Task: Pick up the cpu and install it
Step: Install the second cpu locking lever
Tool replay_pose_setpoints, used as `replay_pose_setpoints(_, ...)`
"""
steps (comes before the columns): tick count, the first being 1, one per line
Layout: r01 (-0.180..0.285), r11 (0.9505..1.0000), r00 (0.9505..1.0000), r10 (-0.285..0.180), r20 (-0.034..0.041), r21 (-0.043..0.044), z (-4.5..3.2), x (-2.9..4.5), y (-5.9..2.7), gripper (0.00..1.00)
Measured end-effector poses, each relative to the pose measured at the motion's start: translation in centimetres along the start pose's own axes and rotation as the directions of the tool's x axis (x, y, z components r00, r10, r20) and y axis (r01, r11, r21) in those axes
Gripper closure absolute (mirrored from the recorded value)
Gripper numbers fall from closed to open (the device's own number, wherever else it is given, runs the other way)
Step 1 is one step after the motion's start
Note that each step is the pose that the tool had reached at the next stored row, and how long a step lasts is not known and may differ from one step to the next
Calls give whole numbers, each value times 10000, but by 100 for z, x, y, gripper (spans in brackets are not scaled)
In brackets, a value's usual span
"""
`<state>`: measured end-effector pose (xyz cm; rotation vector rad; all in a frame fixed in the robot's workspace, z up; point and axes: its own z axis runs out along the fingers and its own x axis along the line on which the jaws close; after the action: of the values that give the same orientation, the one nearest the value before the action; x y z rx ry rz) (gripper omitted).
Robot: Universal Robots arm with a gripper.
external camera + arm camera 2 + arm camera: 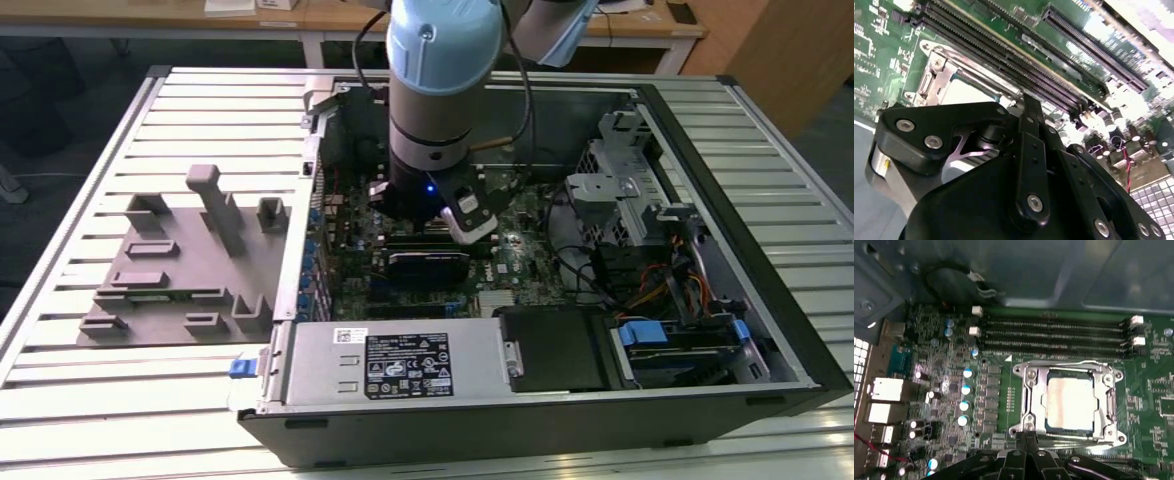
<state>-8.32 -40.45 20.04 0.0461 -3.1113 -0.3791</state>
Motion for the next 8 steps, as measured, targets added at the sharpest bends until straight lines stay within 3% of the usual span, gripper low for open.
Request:
replay_pose_setpoints(1, 0, 10000, 10000, 0, 2, -42, 1, 0, -15, 89)
replay_pose_setpoints(6, 1, 10000, 10000, -1, 2, -69, -6, 3, -77, 89)
replay_pose_setpoints(8, 0, 9999, 10000, 0, 4, -124, -6, 6, -87, 89)
